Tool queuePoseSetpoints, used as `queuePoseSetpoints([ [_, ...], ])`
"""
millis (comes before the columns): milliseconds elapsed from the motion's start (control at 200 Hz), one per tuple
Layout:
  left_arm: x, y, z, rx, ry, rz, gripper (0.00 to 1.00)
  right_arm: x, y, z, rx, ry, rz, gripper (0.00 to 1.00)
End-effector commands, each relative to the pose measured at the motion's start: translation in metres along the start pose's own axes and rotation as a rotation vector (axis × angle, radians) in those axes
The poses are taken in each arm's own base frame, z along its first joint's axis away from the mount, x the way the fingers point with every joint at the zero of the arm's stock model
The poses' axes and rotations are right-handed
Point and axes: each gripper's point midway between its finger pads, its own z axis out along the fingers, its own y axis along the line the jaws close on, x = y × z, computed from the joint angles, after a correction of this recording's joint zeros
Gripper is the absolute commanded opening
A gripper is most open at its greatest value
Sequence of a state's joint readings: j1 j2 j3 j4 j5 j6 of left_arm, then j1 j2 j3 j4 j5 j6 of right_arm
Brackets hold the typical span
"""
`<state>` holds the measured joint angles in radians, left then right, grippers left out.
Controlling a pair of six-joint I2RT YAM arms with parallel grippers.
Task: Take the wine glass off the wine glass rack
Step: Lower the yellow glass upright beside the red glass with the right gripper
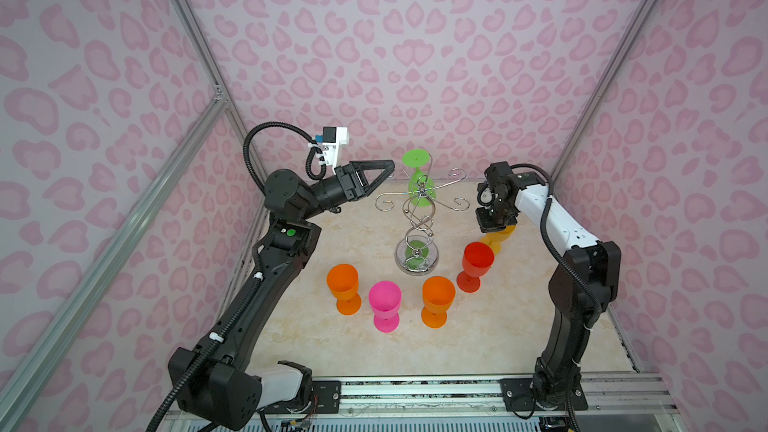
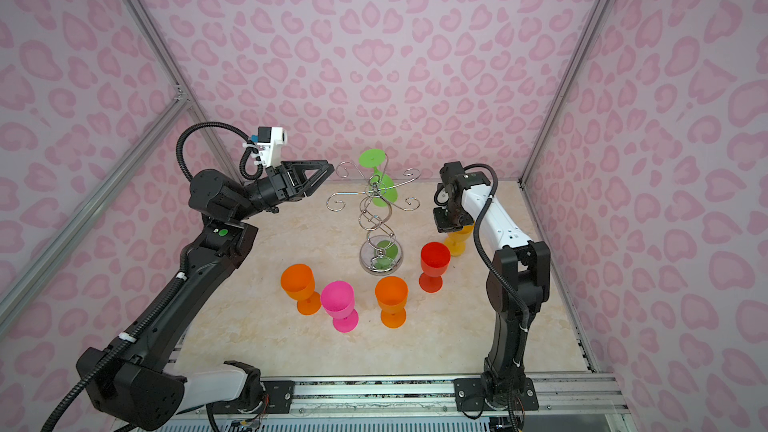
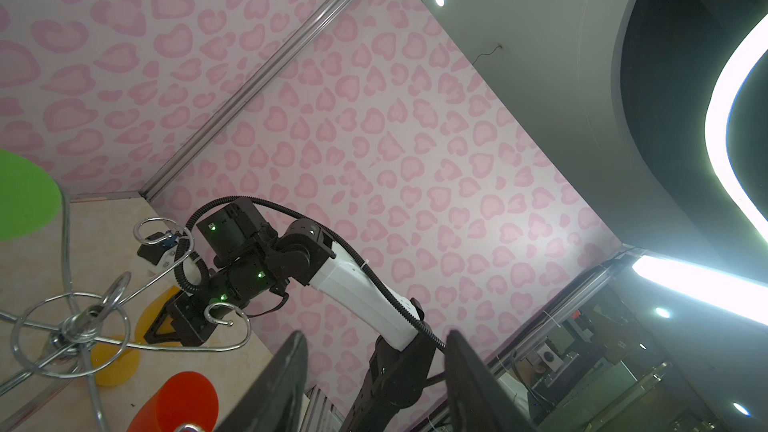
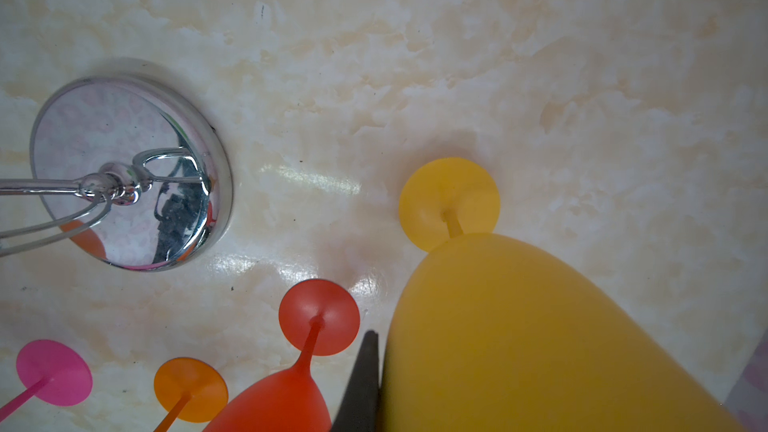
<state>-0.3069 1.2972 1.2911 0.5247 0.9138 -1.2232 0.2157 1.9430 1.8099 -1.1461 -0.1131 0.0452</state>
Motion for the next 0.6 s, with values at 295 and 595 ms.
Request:
queuePoseSetpoints([
  [295,0.003,-0.008,-0.003,0.011,0.008,0.044,0.55,-0.001,0.003,0.010,-0.018,0.014,0.000,0.20],
  [595,0.005,-0.003,-0.003,-0.001,0.008,0.038,0.56,-0.002,0.002,-0.004,-0.011,-0.020,0.001,0.30],
])
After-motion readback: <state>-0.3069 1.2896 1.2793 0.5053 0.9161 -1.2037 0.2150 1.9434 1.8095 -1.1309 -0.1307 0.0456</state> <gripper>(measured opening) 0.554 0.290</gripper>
